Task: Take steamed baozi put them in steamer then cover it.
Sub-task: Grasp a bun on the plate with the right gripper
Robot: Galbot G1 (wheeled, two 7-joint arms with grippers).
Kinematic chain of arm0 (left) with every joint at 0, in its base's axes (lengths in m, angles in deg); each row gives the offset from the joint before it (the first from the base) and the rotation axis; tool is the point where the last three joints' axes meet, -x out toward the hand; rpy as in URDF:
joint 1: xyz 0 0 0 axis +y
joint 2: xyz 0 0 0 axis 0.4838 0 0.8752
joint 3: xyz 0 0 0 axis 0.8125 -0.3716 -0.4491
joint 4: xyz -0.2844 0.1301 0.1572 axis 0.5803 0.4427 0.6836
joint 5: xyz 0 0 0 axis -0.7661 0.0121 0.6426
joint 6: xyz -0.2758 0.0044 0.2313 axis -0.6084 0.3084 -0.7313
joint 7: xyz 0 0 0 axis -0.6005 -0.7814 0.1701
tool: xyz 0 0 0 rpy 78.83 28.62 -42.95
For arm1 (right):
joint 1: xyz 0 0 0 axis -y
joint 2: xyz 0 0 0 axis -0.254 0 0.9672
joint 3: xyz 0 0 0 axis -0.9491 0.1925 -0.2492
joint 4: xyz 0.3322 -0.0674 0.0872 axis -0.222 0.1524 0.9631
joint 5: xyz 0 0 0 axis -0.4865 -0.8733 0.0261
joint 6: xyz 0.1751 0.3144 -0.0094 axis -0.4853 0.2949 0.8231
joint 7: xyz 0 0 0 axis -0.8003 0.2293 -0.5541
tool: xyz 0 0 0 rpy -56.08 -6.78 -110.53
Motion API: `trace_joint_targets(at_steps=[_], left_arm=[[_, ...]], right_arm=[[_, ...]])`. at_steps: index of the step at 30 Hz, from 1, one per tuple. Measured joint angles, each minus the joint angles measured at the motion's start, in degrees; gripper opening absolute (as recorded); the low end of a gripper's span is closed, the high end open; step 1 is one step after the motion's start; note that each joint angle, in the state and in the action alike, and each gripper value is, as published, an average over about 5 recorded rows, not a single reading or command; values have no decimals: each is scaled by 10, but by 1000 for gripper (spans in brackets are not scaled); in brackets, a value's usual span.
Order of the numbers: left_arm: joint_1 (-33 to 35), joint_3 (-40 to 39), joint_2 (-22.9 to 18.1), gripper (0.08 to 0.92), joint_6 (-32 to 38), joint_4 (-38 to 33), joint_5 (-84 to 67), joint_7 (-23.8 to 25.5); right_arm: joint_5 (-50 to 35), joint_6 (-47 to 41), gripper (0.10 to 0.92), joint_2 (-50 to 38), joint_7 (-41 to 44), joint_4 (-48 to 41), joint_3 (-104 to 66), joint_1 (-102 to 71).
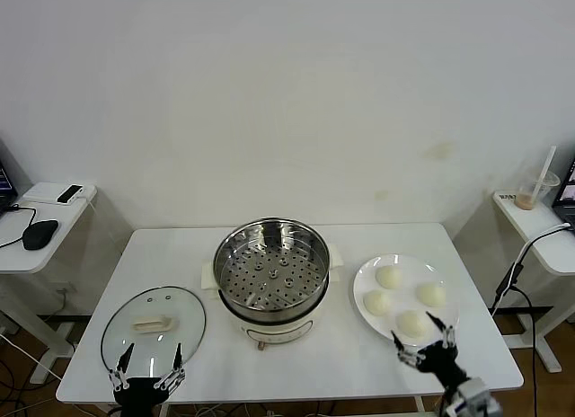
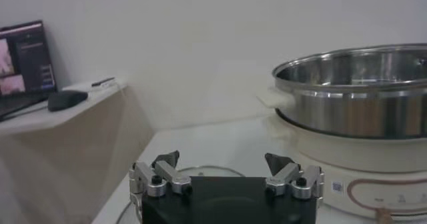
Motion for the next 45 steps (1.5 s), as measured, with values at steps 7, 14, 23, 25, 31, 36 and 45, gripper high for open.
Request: trace_joint_targets(at_steps=[7,14,23,25,31,36,45], left_arm=[[-7,11,-3,823,3,11,8,3],[-11,21,-6,823,4,11,12,3],[-15,32,-12,823,2,7,13,4],[-18,35,-14,823,0,5,14,4],[-21,43,-17,823,-7,-1,13,7],[-18,50,-17,823,-9,-4,11,8],[-14,62,-23,823,-11,-7,11,7]], right_arm=[[81,-6,823,-100,105,-67,40,128],[102,10,823,-178,217,-162,165,311],[95,35,823,-187,340,-319,395,561],[96,40,823,-178,360,-354,439,606],[98,49,823,-140,397,-442,546,706],[106,50,823,-103,413,-501,604,752],[130,52,823,-48,431,-574,663,794]])
